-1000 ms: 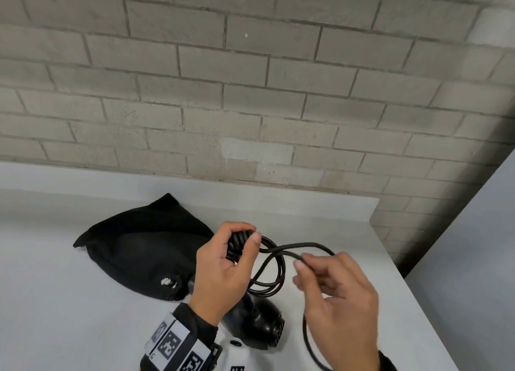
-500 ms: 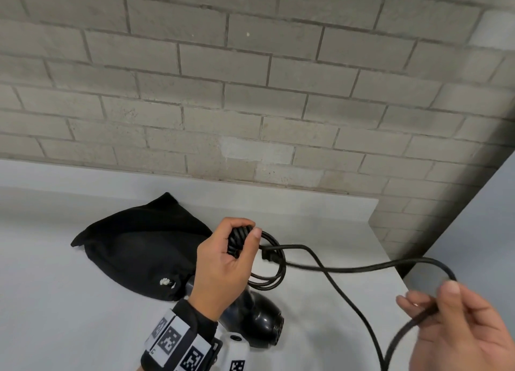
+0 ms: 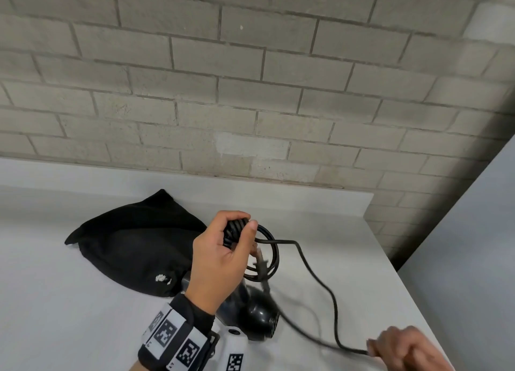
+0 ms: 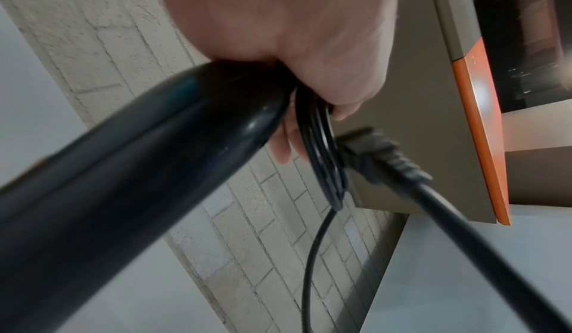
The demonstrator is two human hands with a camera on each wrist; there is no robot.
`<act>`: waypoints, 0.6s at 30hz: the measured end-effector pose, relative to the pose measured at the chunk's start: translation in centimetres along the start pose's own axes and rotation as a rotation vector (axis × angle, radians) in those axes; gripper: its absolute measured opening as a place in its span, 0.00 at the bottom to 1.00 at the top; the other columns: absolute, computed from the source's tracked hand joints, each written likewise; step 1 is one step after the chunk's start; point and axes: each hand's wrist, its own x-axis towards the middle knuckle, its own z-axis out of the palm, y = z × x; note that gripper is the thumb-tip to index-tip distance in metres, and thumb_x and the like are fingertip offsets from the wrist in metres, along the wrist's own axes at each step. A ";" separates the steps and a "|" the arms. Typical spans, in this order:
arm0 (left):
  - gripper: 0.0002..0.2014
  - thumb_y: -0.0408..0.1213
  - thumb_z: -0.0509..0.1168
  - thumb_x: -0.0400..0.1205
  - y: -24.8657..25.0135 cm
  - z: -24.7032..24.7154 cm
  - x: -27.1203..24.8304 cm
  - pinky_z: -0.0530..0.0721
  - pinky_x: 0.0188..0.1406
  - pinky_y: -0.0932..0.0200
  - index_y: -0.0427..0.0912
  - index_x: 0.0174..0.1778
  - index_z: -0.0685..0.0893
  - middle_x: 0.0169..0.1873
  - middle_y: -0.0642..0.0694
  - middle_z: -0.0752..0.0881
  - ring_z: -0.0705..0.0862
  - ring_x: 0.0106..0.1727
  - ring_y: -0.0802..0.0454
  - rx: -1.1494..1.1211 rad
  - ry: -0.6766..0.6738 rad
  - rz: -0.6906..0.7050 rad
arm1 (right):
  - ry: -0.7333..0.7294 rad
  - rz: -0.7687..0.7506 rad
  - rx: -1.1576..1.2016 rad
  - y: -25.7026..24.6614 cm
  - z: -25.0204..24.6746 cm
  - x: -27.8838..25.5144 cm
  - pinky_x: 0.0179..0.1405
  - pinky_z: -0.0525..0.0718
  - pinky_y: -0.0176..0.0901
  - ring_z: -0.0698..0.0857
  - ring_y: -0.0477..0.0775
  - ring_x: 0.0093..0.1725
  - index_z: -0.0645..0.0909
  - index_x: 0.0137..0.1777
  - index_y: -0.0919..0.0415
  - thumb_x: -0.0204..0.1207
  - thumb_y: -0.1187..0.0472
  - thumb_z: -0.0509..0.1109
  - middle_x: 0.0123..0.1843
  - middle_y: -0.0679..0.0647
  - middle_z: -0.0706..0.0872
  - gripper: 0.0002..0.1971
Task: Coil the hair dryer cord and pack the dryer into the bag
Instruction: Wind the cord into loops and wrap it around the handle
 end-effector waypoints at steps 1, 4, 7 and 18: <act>0.08 0.43 0.67 0.81 0.0 0.0 -0.1 0.87 0.38 0.63 0.44 0.51 0.83 0.28 0.47 0.89 0.91 0.30 0.54 -0.019 0.004 -0.015 | -0.127 -0.001 -0.313 1.3 0.8 -0.2 0.39 0.71 0.45 0.70 0.58 0.33 0.79 0.37 0.60 0.82 0.72 0.64 0.32 0.63 0.72 0.13; 0.08 0.43 0.68 0.81 0.2 -0.1 -0.2 0.88 0.39 0.62 0.43 0.51 0.83 0.26 0.45 0.89 0.91 0.29 0.53 -0.042 0.008 -0.030 | 0.044 0.191 -0.822 1.6 3.2 -3.0 0.30 0.65 0.34 0.73 0.52 0.26 0.71 0.20 0.52 0.67 0.61 0.73 0.21 0.51 0.75 0.17; 0.09 0.43 0.68 0.80 0.3 -0.1 -0.2 0.89 0.37 0.59 0.43 0.51 0.83 0.26 0.44 0.88 0.90 0.27 0.52 -0.053 0.011 -0.031 | 0.029 0.164 -0.739 0.3 6.5 -3.6 0.35 0.67 0.24 0.77 0.50 0.28 0.75 0.24 0.54 0.64 0.54 0.75 0.23 0.51 0.77 0.13; 0.09 0.46 0.69 0.83 0.1 -0.4 -0.5 0.86 0.33 0.64 0.45 0.51 0.83 0.25 0.43 0.87 0.89 0.26 0.52 -0.034 -0.010 0.007 | -0.330 -0.156 -0.946 -0.1 14.0 6.2 0.74 0.67 0.34 0.73 0.36 0.72 0.69 0.74 0.45 0.85 0.49 0.62 0.69 0.37 0.77 0.18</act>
